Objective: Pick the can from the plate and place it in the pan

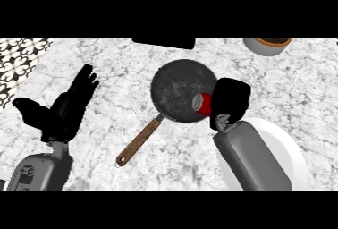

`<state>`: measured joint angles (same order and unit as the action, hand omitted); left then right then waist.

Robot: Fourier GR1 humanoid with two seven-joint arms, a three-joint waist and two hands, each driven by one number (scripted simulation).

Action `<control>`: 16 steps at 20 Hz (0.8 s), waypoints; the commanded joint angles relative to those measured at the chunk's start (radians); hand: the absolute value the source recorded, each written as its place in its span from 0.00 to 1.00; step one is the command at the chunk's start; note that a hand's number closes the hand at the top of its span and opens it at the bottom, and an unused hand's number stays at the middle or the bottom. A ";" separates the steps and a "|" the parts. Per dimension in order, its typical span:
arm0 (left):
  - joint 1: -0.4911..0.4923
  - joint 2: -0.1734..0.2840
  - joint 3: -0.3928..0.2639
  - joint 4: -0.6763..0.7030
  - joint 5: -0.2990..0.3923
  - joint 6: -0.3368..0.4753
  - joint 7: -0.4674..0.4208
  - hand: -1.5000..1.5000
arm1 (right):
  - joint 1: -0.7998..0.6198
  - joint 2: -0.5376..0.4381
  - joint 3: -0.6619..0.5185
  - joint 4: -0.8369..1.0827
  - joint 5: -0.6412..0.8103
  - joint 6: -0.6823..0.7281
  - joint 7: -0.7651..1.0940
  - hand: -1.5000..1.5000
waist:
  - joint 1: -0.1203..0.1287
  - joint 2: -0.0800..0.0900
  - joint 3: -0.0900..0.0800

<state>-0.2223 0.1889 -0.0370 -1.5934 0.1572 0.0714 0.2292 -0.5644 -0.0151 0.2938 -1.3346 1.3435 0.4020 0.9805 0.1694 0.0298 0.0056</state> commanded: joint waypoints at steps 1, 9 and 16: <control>-0.041 -0.018 -0.033 0.009 -0.004 -0.009 0.016 0.50 | -0.162 0.014 0.030 0.034 0.010 -0.053 0.192 1.00 | 0.050 0.005 -0.007; -0.089 -0.028 -0.060 0.036 -0.017 -0.016 0.036 0.50 | -0.431 0.014 0.012 0.153 0.068 -0.093 0.320 1.00 | 0.076 0.010 -0.012; -0.099 -0.041 -0.059 0.056 -0.024 -0.005 0.022 0.50 | -0.559 0.014 -0.044 0.279 0.084 -0.165 0.413 1.00 | 0.064 0.011 -0.012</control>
<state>-0.3063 0.1546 -0.0983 -1.5466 0.1361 0.0582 0.2516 -1.0490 -0.0126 0.2680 -1.1266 1.4185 0.2648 1.1610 0.2449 0.0391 -0.0072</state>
